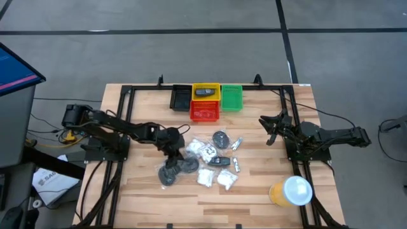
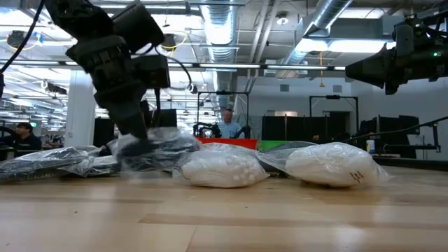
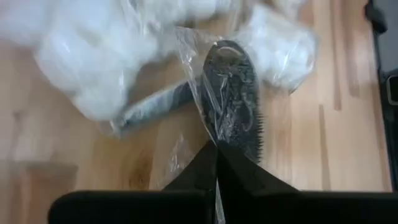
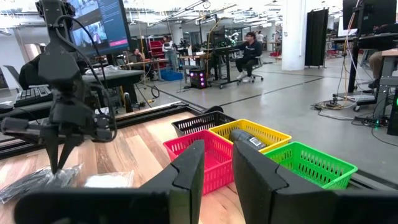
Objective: Pick & Place Travel size toiletries
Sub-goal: Put the black hairbrush into the red bin
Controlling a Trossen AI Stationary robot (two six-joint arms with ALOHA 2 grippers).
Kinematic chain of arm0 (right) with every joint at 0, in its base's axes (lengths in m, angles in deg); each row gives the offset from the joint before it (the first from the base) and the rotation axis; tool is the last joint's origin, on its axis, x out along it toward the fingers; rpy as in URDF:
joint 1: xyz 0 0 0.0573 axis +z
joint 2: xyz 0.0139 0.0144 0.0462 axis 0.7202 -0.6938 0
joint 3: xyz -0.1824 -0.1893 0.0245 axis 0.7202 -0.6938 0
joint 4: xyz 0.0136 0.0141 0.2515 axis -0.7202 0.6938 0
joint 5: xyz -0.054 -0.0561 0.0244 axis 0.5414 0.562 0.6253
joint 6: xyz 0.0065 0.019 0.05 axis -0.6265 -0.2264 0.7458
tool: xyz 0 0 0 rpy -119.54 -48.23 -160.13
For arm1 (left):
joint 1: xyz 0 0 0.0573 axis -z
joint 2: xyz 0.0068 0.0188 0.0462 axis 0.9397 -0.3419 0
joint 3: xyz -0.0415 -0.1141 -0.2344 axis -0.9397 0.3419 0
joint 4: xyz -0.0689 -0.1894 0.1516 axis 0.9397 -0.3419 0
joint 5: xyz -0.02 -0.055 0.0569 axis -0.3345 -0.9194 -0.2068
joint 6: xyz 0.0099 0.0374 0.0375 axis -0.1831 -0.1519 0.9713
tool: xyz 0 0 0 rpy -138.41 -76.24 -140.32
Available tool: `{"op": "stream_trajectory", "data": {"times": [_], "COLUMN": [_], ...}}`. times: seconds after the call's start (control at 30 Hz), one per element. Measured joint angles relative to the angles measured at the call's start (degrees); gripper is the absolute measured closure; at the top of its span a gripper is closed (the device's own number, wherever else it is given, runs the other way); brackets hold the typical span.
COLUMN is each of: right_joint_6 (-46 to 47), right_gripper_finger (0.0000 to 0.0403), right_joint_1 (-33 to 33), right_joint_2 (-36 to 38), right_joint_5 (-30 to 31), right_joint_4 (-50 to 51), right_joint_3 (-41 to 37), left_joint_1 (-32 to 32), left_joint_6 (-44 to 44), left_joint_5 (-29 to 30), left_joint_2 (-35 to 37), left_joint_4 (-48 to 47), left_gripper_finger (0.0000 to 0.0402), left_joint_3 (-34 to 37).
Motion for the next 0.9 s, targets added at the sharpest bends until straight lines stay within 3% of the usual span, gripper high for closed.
{"op": "stream_trajectory", "data": {"times": [0.43,0.7,0.9], "right_joint_6": [-0.02,-0.20,-0.50], "right_gripper_finger": [0.0327,0.0327,0.0327], "right_joint_1": [0.00,-0.02,-0.05], "right_joint_2": [0.00,-0.01,-0.02], "right_joint_5": [0.02,0.02,0.04], "right_joint_4": [0.00,-0.02,-0.02], "right_joint_3": [0.00,0.00,0.00], "left_joint_1": [-3.28,-11.49,-17.51], "left_joint_6": [3.45,9.40,13.85], "left_joint_5": [14.84,18.97,18.31], "left_joint_2": [12.71,13.11,13.08], "left_joint_4": [-0.72,-0.66,-0.15], "left_gripper_finger": [0.0401,0.0401,0.0401], "left_joint_3": [-0.02,-0.02,-1.31]}}
